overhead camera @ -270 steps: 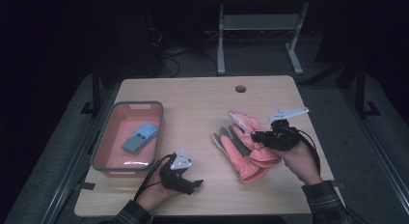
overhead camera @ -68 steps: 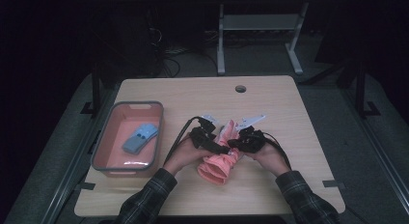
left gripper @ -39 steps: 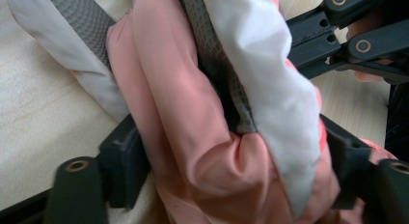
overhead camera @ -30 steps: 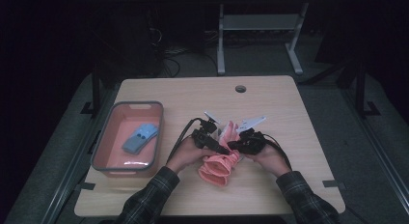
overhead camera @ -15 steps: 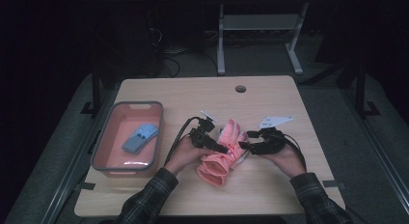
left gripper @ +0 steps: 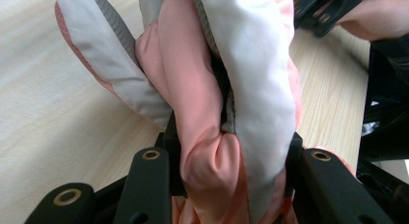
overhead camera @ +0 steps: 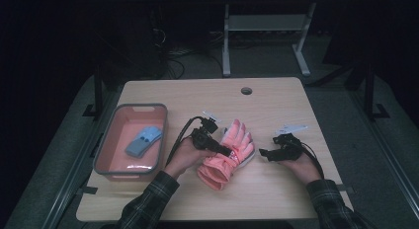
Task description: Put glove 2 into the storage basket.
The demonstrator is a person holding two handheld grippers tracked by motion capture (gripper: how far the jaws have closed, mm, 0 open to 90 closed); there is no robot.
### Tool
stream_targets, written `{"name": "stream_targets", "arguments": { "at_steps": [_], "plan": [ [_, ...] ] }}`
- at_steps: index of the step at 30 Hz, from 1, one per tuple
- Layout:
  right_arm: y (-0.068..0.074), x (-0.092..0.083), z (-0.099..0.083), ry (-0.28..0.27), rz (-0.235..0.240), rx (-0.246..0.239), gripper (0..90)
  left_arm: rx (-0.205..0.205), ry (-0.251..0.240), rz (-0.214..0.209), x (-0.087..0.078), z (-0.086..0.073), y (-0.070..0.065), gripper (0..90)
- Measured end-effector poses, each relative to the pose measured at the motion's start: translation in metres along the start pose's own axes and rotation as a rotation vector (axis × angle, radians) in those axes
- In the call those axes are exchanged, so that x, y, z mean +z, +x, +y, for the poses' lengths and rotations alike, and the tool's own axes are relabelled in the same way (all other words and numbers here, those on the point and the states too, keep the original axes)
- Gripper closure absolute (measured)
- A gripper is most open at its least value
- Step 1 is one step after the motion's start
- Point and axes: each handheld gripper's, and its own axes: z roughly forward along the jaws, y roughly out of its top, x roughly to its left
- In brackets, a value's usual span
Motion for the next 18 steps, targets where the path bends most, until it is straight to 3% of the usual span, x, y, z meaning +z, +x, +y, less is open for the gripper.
{"name": "stream_targets", "arguments": {
  "at_steps": [6,18],
  "plan": [
    [0.002,0.007,-0.002,-0.027,-0.061,-0.041,12.2,0.015,-0.031,0.013,-0.015,0.002,-0.004,61.2],
    [0.003,0.007,-0.002,-0.027,-0.061,-0.032,12.1,0.009,-0.107,0.048,-0.055,0.006,-0.008,60.8]
  ]
}}
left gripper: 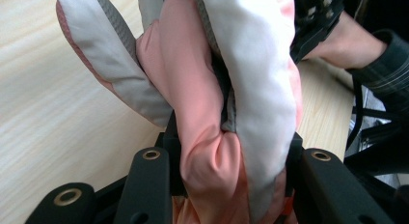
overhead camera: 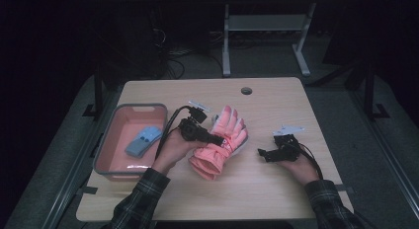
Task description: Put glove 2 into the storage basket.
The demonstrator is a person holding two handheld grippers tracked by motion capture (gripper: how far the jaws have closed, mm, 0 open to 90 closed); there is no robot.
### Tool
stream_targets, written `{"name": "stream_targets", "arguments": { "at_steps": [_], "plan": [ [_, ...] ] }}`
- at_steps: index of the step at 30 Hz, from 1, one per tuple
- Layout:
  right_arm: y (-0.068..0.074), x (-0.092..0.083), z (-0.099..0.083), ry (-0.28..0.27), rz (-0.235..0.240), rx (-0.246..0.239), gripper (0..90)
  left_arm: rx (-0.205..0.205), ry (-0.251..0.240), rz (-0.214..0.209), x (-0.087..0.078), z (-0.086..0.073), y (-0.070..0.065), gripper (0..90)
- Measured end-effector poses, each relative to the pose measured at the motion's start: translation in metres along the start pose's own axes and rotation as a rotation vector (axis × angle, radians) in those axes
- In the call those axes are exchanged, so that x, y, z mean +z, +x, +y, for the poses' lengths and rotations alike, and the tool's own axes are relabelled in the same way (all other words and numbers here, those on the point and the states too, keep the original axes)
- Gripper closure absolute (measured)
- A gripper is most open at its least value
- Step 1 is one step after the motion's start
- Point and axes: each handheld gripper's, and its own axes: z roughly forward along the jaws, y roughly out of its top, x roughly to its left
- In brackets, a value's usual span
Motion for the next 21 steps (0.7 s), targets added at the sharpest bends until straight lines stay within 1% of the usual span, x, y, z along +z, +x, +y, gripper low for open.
{"name": "stream_targets", "arguments": {
  "at_steps": [5,9,13,14,15,19,21],
  "plan": [
    [0.0,0.0,0.0,0.0,-0.003,0.0,12.1,-0.004,-0.019,0.014,-0.02,0.002,0.002,60.7],
    [0.0,0.0,0.0,-0.001,-0.002,0.0,12.2,-0.015,-0.035,0.027,-0.036,0.002,0.003,60.6],
    [0.0,0.0,0.0,0.001,-0.004,0.004,12.2,-0.037,-0.059,0.039,-0.052,-0.001,0.009,60.6],
    [0.001,0.0,0.0,0.002,-0.004,0.008,12.2,-0.054,-0.072,0.041,-0.062,-0.003,0.013,60.6],
    [0.001,0.0,0.0,0.002,-0.004,0.008,12.2,-0.054,-0.072,0.041,-0.062,-0.003,0.013,60.6],
    [0.001,0.0,0.0,0.002,-0.004,0.008,12.2,-0.076,-0.085,0.055,-0.081,-0.008,0.019,60.5],
    [0.001,0.0,0.0,0.001,-0.005,0.008,12.3,-0.083,-0.097,0.069,-0.091,-0.011,0.023,60.4]
  ]
}}
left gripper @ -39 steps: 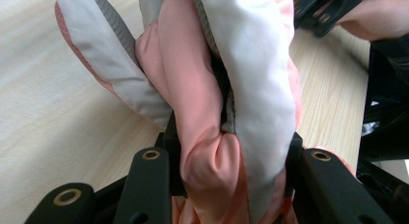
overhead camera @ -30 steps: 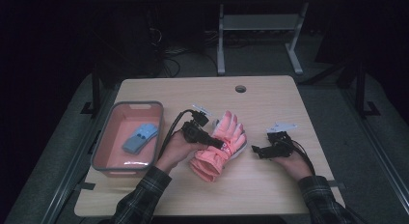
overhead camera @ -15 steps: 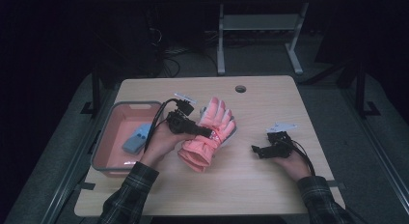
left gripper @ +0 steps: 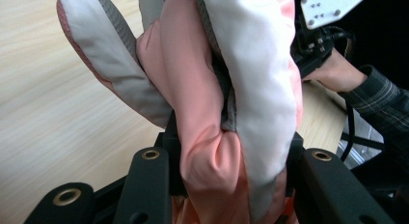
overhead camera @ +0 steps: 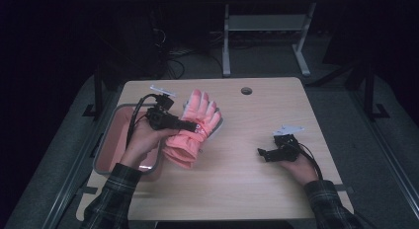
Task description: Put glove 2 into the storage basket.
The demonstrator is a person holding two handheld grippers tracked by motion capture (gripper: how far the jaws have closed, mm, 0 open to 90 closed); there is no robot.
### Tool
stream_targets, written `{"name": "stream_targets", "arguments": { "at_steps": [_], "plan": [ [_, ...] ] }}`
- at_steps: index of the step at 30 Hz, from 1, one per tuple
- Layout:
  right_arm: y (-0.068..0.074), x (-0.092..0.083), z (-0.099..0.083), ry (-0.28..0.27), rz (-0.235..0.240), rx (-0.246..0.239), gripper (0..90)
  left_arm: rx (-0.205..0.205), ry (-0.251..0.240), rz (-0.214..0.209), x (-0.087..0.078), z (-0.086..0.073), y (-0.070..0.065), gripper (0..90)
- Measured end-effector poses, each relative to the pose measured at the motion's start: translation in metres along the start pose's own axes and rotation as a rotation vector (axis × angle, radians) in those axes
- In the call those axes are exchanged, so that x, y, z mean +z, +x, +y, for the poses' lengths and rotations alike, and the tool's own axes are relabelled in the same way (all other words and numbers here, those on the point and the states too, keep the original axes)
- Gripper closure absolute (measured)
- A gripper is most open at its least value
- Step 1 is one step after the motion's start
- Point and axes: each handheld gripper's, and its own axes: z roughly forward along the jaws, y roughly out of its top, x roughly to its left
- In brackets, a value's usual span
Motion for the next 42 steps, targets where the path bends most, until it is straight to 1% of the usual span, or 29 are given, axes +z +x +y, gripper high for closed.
{"name": "stream_targets", "arguments": {
  "at_steps": [3,4,5,6,8,9,10,13,14,15,20,23,25,28,31,33,35,36,39,41,42],
  "plan": [
    [0.0,0.0,0.0,0.0,0.0,0.0,12.3,-0.022,-0.017,0.012,-0.016,-0.003,0.007,60.4],
    [0.0,0.0,0.0,0.0,-0.001,0.001,12.3,-0.037,-0.031,0.023,-0.026,-0.006,0.012,60.3],
    [0.0,0.0,0.0,0.0,-0.001,0.002,12.3,-0.043,-0.036,0.029,-0.031,-0.008,0.014,60.3],
    [0.0,0.0,0.0,0.0,-0.001,0.002,12.3,-0.043,-0.036,0.029,-0.031,-0.008,0.014,60.3],
    [0.0,0.0,0.0,0.0,-0.002,0.002,12.3,-0.057,-0.049,0.04,-0.041,-0.011,0.019,60.3],
    [0.0,0.0,0.0,0.0,-0.002,0.002,12.3,-0.074,-0.062,0.05,-0.051,-0.015,0.024,60.3],
    [0.0,0.0,0.0,0.0,-0.002,0.002,12.3,-0.074,-0.062,0.05,-0.051,-0.015,0.024,60.3],
    [0.0,0.0,0.0,0.001,-0.002,0.002,12.3,-0.096,-0.082,0.066,-0.066,-0.02,0.031,60.3],
    [0.0,0.0,0.0,0.001,-0.002,0.002,12.3,-0.109,-0.09,0.079,-0.075,-0.024,0.036,60.2],
    [0.0,0.0,0.0,0.001,-0.002,0.002,12.3,-0.109,-0.09,0.079,-0.075,-0.024,0.036,60.2],
    [0.0,0.0,0.0,0.0,-0.004,0.005,12.3,-0.142,-0.109,0.111,-0.092,-0.032,0.048,60.2],
    [0.0,0.001,0.0,-0.004,-0.006,-0.003,12.3,-0.158,-0.117,0.126,-0.1,-0.037,0.054,60.1],
    [0.0,0.0,0.0,-0.003,-0.006,0.0,12.3,-0.173,-0.124,0.138,-0.105,-0.041,0.058,60.1],
    [0.0,0.0,0.0,-0.001,-0.007,0.005,12.3,-0.187,-0.121,0.158,-0.112,-0.047,0.065,60.1],
    [0.0,0.0,0.001,-0.001,-0.006,0.005,12.3,-0.208,-0.12,0.184,-0.118,-0.052,0.072,60.0],
    [0.0,0.0,0.0,0.0,-0.007,0.007,12.3,-0.224,-0.117,0.195,-0.118,-0.056,0.077,59.9],
    [0.0,0.0,0.0,-0.001,-0.007,0.005,12.3,-0.239,-0.108,0.208,-0.115,-0.059,0.082,59.9],
    [0.0,0.0,0.001,-0.001,-0.007,0.005,12.3,-0.24,-0.096,0.215,-0.114,-0.06,0.084,59.8],
    [0.0,0.0,0.001,-0.001,-0.008,0.006,12.2,-0.257,-0.082,0.234,-0.106,-0.064,0.093,59.8],
    [0.0,0.001,0.001,-0.001,-0.009,0.006,12.3,-0.28,-0.078,0.243,-0.101,-0.067,0.099,59.6],
    [0.0,0.0,0.001,0.0,-0.008,0.006,12.3,-0.283,-0.07,0.249,-0.099,-0.068,0.102,59.6]
  ]
}}
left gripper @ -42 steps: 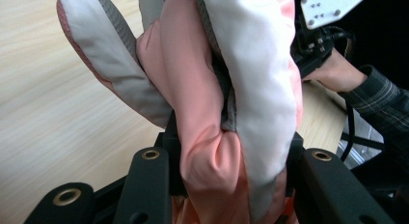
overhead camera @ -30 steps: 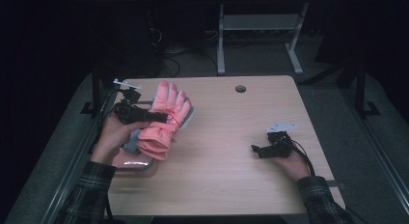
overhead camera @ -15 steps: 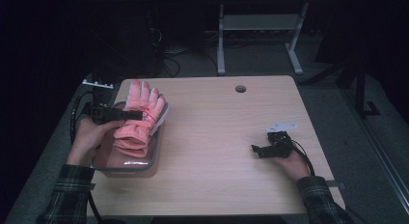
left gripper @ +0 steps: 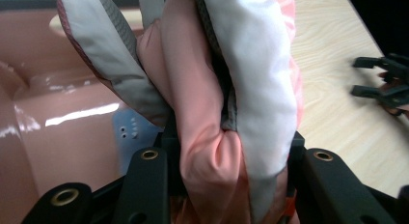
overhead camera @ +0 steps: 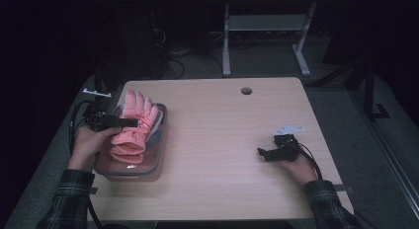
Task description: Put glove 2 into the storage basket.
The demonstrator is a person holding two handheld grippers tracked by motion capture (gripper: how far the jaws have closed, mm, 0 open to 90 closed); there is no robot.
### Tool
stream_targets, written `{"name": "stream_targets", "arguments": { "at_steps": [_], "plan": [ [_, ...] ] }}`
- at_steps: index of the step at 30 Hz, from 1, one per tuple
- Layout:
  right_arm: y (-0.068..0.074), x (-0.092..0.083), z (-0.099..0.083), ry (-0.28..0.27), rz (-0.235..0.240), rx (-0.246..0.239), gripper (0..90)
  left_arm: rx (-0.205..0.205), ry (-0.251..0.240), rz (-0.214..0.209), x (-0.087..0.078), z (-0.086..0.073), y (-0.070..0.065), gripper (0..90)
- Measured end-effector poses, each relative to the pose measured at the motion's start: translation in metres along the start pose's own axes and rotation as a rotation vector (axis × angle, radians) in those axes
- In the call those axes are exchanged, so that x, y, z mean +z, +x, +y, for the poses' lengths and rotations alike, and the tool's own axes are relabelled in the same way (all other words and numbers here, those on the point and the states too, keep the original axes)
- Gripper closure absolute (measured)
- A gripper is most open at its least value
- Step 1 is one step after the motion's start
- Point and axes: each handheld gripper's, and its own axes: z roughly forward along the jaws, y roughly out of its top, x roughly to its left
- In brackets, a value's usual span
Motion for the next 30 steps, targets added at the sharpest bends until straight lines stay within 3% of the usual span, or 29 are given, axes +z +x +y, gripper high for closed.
{"name": "stream_targets", "arguments": {
  "at_steps": [7,14,24,30],
  "plan": [
    [0.0,0.0,0.0,0.0,0.0,0.0,12.3,-0.036,0.048,0.021,0.026,-0.007,0.013,58.7],
    [0.0,0.0,0.0,0.0,0.0,0.0,12.3,-0.038,0.075,0.007,0.041,-0.01,0.015,56.2],
    [0.0,0.0,0.0,0.0,-0.002,0.001,12.3,-0.035,0.108,0.012,0.057,-0.017,0.019,38.1],
    [0.0,0.0,0.0,0.0,-0.003,0.002,12.3,-0.026,0.084,0.019,0.053,-0.015,0.02,24.6]
  ]
}}
